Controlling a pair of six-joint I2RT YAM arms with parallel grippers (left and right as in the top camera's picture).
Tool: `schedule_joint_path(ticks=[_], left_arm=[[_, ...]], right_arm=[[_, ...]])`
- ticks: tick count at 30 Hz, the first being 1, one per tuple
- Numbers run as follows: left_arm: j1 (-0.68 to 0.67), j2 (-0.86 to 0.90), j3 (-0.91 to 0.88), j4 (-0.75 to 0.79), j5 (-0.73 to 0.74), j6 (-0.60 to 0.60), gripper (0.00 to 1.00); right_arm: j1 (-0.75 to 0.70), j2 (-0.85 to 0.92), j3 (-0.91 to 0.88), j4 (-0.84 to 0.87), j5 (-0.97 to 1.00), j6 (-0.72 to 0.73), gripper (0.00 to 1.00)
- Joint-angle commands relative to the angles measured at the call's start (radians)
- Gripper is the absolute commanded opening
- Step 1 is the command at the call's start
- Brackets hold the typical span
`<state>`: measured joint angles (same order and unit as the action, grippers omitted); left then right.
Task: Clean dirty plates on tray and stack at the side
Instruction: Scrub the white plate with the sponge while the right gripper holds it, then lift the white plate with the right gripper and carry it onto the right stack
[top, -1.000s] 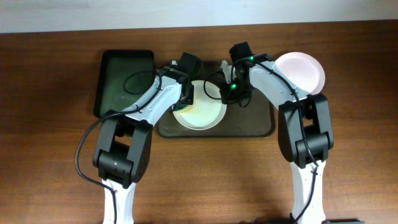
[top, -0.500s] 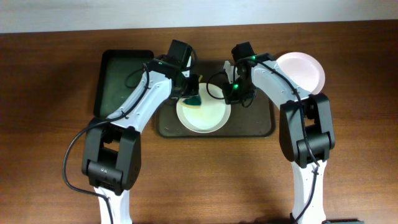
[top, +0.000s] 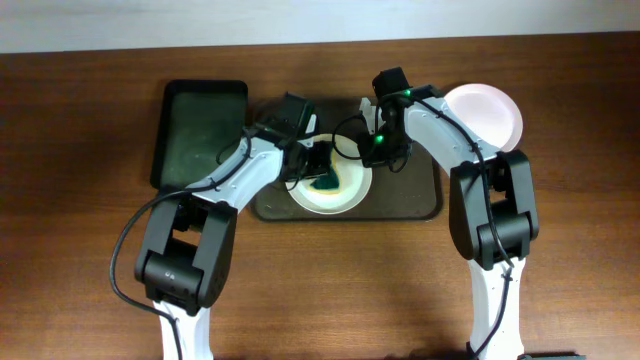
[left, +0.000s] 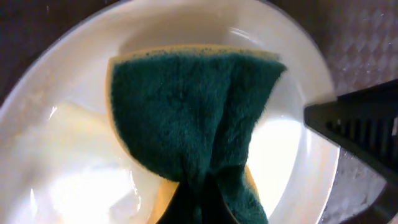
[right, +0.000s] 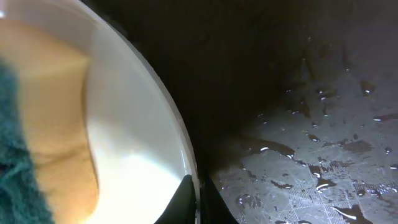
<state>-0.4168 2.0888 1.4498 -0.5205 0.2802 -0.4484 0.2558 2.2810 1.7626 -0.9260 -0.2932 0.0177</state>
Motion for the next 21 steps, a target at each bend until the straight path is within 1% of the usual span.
schedule_joint_path(ticks=[1,2,5,7,9,10,12,14,16,21], left_arm=[[-0.002,-0.024,-0.077,0.074,-0.046,-0.029,0.0],[-0.002,-0.024,-0.089,0.072,-0.169,-0.029,0.0],[0.001,-0.024,-0.09,0.043,-0.343,-0.027,0.0],[0.003,-0.03,-0.084,0.027,-0.413,-0.013,0.0],[0.008,-0.049,-0.076,0.003,-0.525,-0.003,0.0],[0.01,-0.062,-0.072,-0.01,-0.588,-0.003,0.0],[0.012,-0.104,-0.066,-0.034,-0.765,-0.003,0.0],[0.012,-0.15,-0.066,-0.039,-0.893,-0.002,0.0],[0.012,-0.193,-0.066,-0.037,-0.937,-0.003,0.0],[0.032,-0.297,-0.065,-0.018,-0.916,-0.003,0.0]], right_arm=[[-0.005,0.015,-0.022,-0.001,0.039,-0.01,0.04],[-0.005,0.015,-0.022,-0.001,0.039,-0.01,0.04],[-0.005,0.015,-0.022,-0.001,0.039,-0.01,0.04],[-0.005,0.015,-0.022,-0.001,0.039,-0.01,0.04],[-0.005,0.015,-0.022,-0.004,0.039,-0.01,0.04],[-0.005,0.015,-0.022,-0.006,0.039,-0.011,0.04],[-0.005,0.015,-0.022,-0.016,0.042,-0.011,0.04],[-0.005,0.015,-0.022,-0.024,0.042,-0.01,0.04],[-0.005,0.015,-0.022,-0.026,0.042,-0.01,0.04],[-0.004,0.008,0.015,-0.048,0.022,-0.01,0.04]])
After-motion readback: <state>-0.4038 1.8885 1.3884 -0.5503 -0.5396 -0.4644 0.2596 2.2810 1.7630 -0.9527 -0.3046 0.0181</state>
